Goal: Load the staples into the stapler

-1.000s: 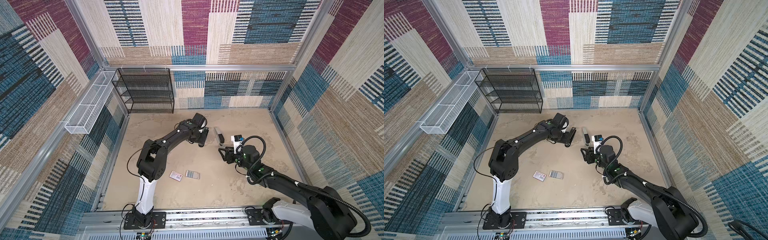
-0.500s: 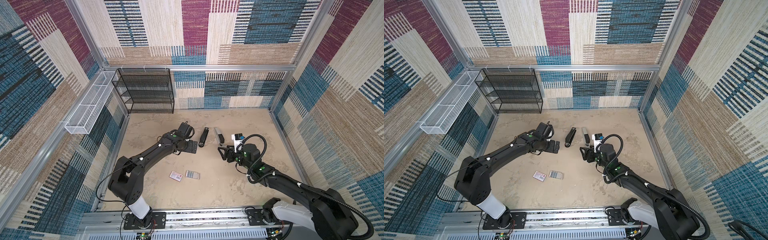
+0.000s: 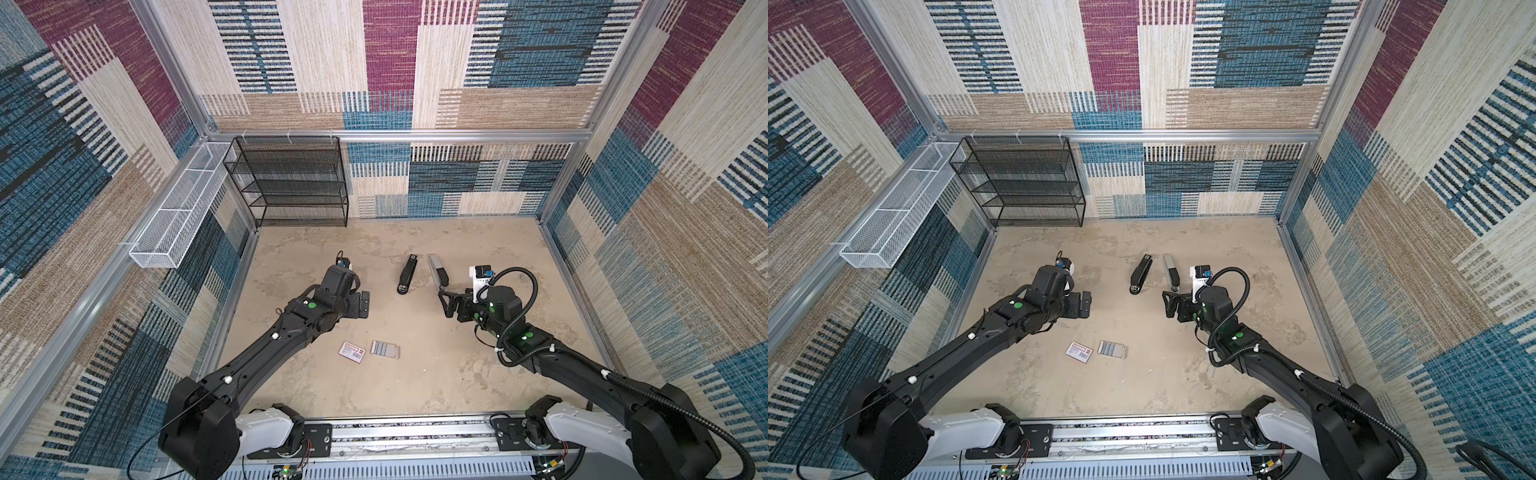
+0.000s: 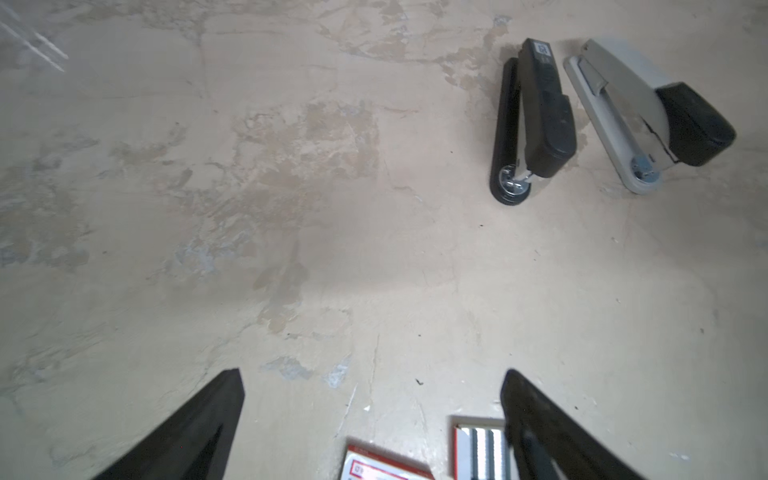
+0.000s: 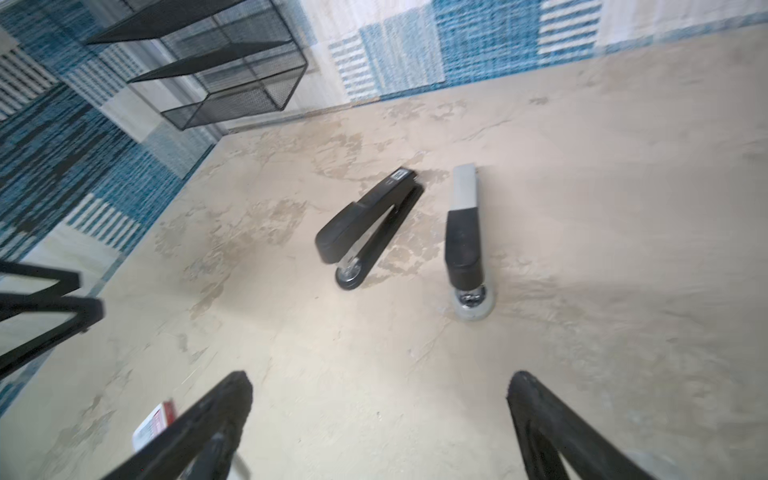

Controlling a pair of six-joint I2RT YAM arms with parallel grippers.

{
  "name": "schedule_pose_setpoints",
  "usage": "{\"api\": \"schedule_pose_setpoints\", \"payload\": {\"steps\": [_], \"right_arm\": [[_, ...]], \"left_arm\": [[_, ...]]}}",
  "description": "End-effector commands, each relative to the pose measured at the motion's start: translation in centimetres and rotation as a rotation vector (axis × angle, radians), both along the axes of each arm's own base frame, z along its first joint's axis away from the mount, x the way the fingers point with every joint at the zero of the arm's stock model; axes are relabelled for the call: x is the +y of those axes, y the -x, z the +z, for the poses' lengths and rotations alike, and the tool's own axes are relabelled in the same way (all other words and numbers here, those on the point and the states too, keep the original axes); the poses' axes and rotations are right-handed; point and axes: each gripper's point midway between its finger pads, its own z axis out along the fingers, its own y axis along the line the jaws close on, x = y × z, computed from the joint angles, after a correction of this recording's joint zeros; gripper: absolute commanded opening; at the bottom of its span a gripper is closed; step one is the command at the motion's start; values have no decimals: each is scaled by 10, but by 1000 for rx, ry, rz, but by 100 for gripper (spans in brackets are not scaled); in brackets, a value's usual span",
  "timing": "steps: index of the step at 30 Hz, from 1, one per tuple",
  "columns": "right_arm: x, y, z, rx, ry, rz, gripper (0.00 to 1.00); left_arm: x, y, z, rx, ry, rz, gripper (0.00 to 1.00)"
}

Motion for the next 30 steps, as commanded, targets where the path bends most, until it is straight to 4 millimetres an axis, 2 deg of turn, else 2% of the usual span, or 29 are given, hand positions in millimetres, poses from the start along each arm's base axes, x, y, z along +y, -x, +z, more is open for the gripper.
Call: {"api": "schedule_pose_setpoints", "payload": {"steps": [1,3,7,10,13,15,19,24,27,30], "right_arm": [[-37,-13,10,-59,94,-199,100],[-53,-17,18,-97,129,-280,100],[-86,-21,32,-200,199,-441,100],[-120,-14,34,-296,216,-619,100],[-138,-11,36,-376,271,-658,100],[-156,-13,29,-358,304,-713,100],[-184,-17,21,-364,379,-779,100],[-196,-20,6,-385,351,-757,100],[-192,-17,0,-425,352,-703,100],[-186,-17,6,-479,339,-650,100]], "left_arm": [[28,-7,15,-129,-53,98,99],[36,-6,20,-209,-65,100,99],[67,-5,31,-356,-107,174,99],[92,-8,34,-445,-165,251,100],[116,-10,33,-573,-220,326,99],[117,-13,23,-610,-239,279,99],[127,-25,-2,-545,-351,263,99],[139,-48,-24,-559,-280,319,99],[129,-63,-35,-553,-270,248,99],[130,-68,-41,-555,-266,239,99]]}}
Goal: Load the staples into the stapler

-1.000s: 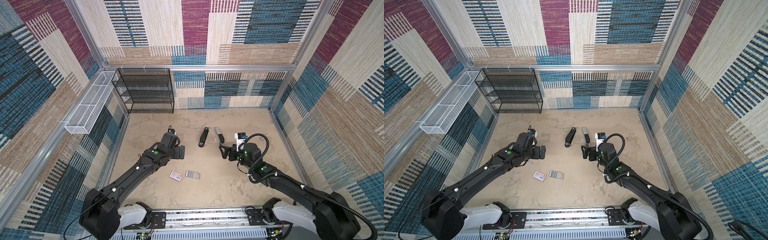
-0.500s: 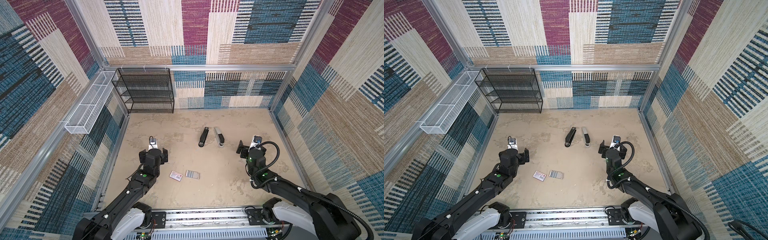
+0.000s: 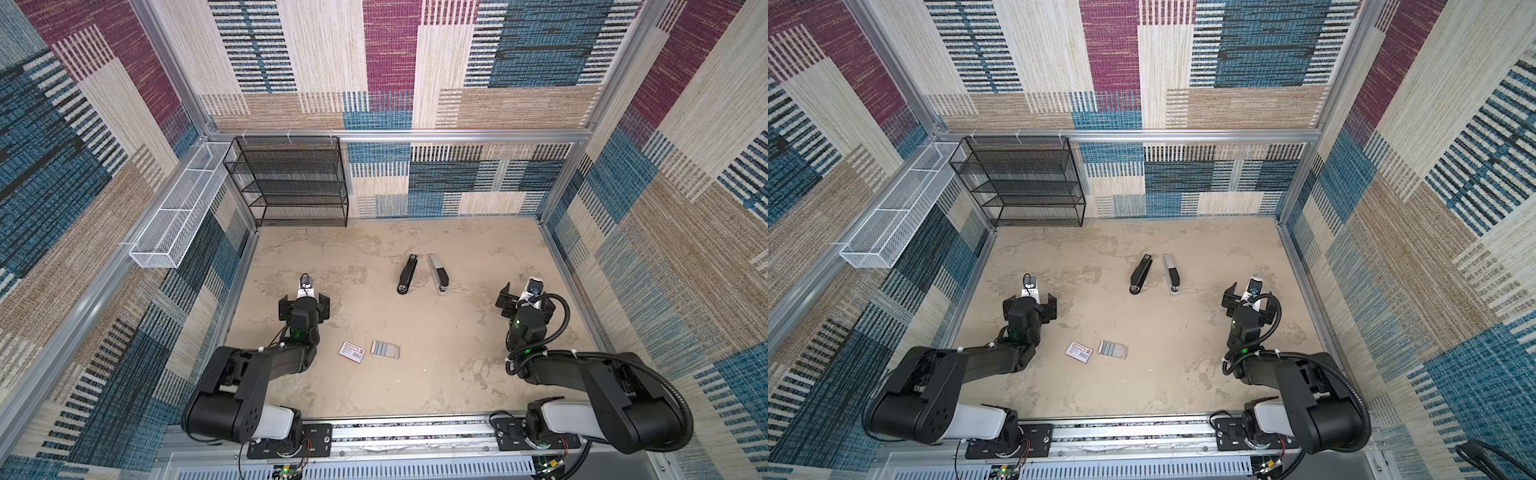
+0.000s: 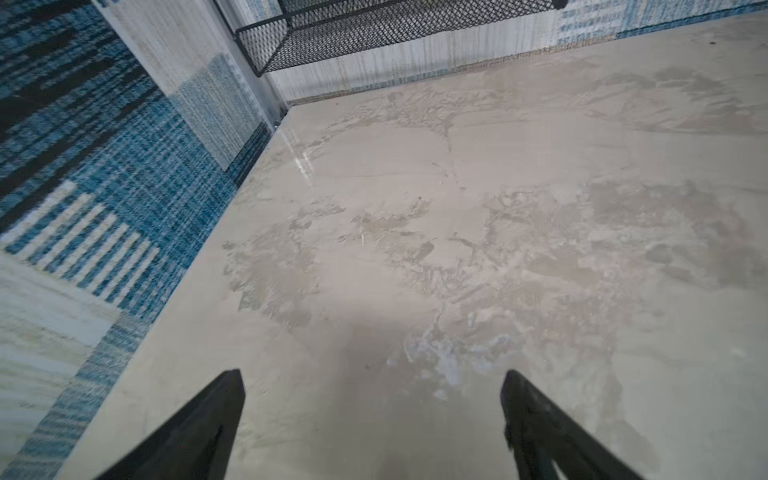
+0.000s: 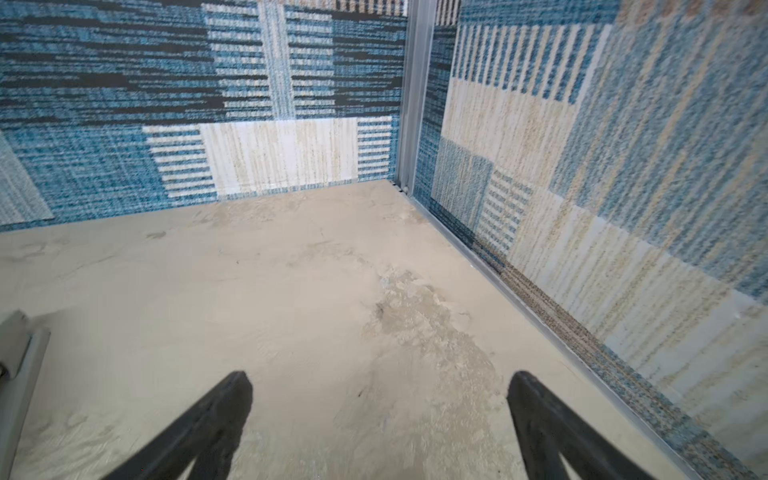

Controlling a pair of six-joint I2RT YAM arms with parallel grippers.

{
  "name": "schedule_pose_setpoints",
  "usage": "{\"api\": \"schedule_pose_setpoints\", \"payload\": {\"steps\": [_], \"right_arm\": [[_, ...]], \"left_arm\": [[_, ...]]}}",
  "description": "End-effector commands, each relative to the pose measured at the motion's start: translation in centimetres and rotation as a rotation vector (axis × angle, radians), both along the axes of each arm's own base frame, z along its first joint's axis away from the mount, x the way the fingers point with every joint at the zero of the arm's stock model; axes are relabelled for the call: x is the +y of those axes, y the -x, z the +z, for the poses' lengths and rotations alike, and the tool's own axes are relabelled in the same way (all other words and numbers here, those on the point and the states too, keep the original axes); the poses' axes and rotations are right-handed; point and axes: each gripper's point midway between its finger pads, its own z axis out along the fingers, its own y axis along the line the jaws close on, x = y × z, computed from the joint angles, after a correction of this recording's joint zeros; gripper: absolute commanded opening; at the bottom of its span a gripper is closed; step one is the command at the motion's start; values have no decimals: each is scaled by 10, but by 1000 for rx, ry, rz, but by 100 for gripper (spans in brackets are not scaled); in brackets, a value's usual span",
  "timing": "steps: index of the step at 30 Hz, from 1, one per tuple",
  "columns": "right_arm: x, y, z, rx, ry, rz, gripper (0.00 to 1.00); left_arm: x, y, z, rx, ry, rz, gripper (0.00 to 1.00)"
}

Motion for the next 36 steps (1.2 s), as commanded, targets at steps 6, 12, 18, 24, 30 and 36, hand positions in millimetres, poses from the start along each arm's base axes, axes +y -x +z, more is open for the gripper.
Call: {"api": "schedule_pose_setpoints", "payload": {"steps": [6,12,18,24,30,36], "right_arm": [[21,-15,31,-188,25,172,100],[17,-27,18,-170,-33,252,100],[13,-33,11,-125,-59,256,100],[14,-34,9,-111,-63,259,100],[14,-34,8,-105,-67,260,100],[14,-34,8,-107,-65,259,100]], "left_arm": [[-3,-9,22,-142,73,-76,99],[14,-25,9,-66,125,-4,99],[14,-23,10,-95,121,-20,99],[13,-24,9,-83,124,-21,99],[13,-28,6,-60,138,-30,99],[15,-28,7,-63,154,-32,99]]}}
